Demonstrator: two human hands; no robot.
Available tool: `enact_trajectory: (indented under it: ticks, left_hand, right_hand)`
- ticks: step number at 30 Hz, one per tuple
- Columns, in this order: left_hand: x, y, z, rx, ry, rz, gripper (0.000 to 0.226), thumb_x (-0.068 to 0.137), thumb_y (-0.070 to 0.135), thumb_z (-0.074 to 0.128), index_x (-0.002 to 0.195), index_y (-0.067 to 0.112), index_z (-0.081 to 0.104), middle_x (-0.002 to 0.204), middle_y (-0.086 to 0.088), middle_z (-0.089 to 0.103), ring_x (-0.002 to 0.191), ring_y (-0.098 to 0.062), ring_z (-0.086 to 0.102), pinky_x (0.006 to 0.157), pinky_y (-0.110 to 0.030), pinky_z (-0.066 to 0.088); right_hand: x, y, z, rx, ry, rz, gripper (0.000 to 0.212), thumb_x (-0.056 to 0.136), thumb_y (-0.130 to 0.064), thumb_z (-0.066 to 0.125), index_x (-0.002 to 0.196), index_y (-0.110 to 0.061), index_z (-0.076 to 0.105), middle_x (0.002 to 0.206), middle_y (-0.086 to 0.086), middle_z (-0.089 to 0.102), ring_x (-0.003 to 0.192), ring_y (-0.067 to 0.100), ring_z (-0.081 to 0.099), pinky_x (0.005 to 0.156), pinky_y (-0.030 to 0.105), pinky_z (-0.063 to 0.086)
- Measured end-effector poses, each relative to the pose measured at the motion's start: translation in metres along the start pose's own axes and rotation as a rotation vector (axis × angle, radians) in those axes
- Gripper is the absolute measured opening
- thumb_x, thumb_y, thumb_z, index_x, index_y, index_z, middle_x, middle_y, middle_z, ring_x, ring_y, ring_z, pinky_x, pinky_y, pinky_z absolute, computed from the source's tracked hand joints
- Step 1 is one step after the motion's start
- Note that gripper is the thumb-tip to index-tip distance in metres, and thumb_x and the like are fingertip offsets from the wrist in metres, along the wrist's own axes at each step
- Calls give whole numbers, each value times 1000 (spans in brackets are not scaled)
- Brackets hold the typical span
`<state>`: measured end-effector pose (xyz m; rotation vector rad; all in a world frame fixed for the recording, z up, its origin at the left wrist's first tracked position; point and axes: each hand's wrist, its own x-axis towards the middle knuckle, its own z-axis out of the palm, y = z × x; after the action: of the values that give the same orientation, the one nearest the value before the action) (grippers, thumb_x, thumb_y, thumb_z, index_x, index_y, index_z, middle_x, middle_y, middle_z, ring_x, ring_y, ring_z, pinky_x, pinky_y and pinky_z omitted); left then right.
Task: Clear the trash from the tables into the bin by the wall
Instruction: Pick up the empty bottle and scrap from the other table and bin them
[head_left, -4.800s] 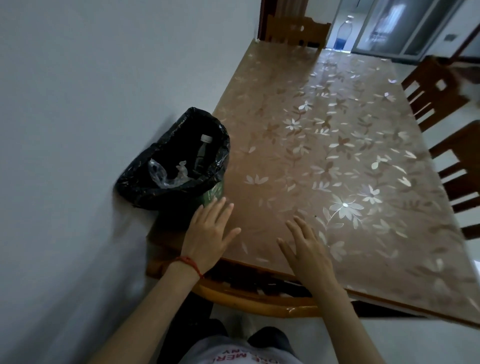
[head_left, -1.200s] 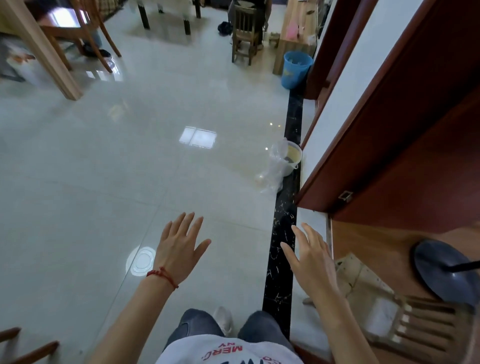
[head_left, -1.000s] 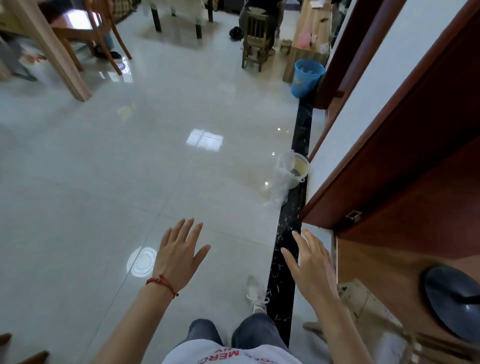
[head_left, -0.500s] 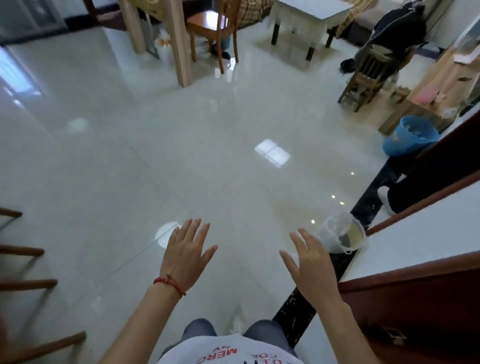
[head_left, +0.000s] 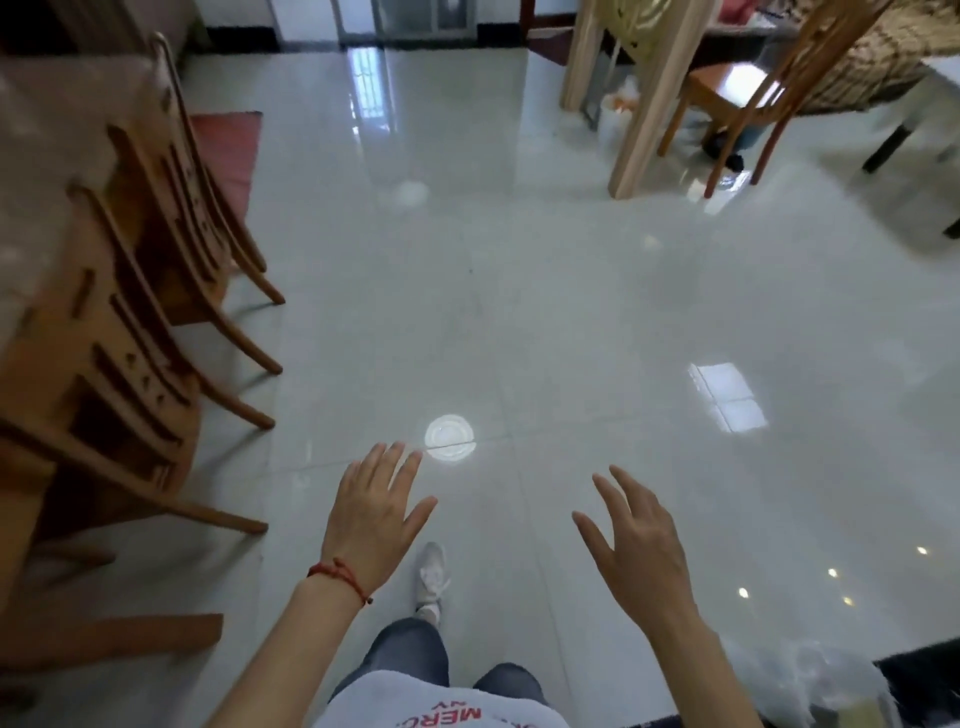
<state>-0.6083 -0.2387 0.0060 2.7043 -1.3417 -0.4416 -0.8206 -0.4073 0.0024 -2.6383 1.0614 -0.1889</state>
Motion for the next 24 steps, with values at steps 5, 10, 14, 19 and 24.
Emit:
enact_trajectory:
  ticks: [5,10,14,19,24]
  left_hand:
    - [44,-29,-9,-17,30,-88,73,94,52,9,114,5,61,114,-18,65,105,-35,62,86,-47,51]
    - [121,-55,-27,-37,47,-105,74,94,53,8,114,5,61,115,-18,65,105,-35,62,86,-48,50]
    - [190,-78,-49,-32,58,-93,74,94,53,8,116,4,60,115,-18,64,107,-35,61,87,-49,49]
    - [272,-110,-78,-32,82,-88,73,94,53,9,117,4,59,116,-19,63,108,-36,60,88,-49,49]
    - [346,-128,-103,-19,88,-102,73,93,53,10,118,3,58,118,-19,63,110,-36,59,88,-50,48]
  right_hand:
    - [71,-13,11,-2,-27,-77,65,93,-56,20,117,-8,58,123,16,60,107,32,60,85,42,50]
    - [153,-27,18,0,-11,-86,66,93,-56,19,117,-9,57,123,16,60,108,33,59,86,43,50]
    - [221,-41,23,6,-8,-68,67,92,-57,18,118,-9,57,124,15,59,110,33,59,86,43,50]
    - [307,-59,30,27,-2,-59,65,93,-57,20,117,-9,57,123,16,59,109,32,59,87,43,49]
    - [387,-65,32,19,-2,-77,59,92,-53,26,118,-9,56,124,15,58,110,31,58,88,41,48]
